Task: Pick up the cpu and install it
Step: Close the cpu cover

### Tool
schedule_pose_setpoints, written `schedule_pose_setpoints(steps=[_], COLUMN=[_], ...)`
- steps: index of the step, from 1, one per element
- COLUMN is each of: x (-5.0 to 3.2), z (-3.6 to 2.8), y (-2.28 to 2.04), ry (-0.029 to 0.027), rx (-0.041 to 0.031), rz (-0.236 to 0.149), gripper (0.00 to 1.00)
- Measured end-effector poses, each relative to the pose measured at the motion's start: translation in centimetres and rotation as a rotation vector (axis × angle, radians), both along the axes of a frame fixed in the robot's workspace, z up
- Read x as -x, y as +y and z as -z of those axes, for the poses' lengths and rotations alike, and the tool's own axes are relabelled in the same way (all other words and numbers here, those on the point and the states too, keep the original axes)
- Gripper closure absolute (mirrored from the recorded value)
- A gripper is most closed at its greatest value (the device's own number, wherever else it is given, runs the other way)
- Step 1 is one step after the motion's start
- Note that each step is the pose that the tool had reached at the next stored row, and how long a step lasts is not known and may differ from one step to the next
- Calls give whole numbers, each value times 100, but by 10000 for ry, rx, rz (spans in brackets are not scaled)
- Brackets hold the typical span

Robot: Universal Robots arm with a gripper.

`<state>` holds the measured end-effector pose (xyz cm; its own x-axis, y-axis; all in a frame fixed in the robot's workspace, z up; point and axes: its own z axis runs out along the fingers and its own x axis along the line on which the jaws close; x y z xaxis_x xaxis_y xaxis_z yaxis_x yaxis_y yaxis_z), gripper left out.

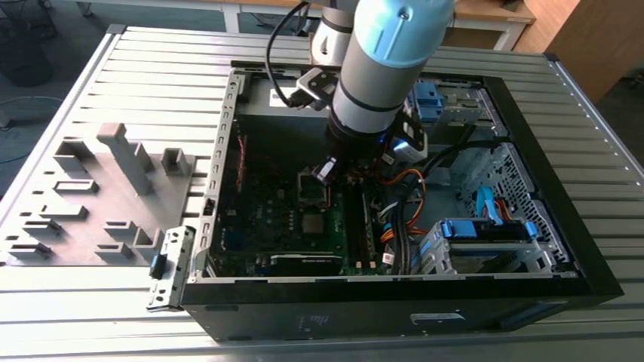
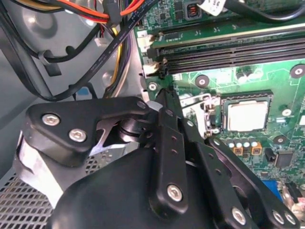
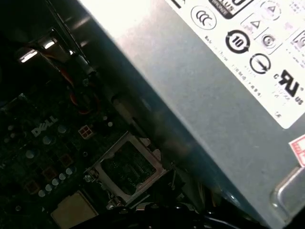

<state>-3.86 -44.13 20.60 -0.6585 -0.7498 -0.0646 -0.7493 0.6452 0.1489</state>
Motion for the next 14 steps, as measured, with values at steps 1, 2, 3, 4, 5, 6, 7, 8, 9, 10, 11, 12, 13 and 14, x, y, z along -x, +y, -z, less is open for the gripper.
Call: schedule_pose_setpoints(steps=[1,2,3,4,5,6,7,8,9,10,11,12,13,14], x=[0,0,0,0,0,0,0,0,0,1,3,4,6,8], z=[6,12,16,20,22,23,24,25,25,27,30,34,38,41], y=[2,4,6,8,10,12,13,15,18,21,25,29,34,38], ry=[0,0,0,0,0,0,0,-1,0,0,0,0,0,0], rx=[2,4,7,11,15,14,15,13,15,16,16,18,20,23], rz=[0,0,0,0,0,0,-1,0,0,0,1,1,0,0], gripper=[89,89,89,89,89,89,89,89,89,89,89,89,89,89])
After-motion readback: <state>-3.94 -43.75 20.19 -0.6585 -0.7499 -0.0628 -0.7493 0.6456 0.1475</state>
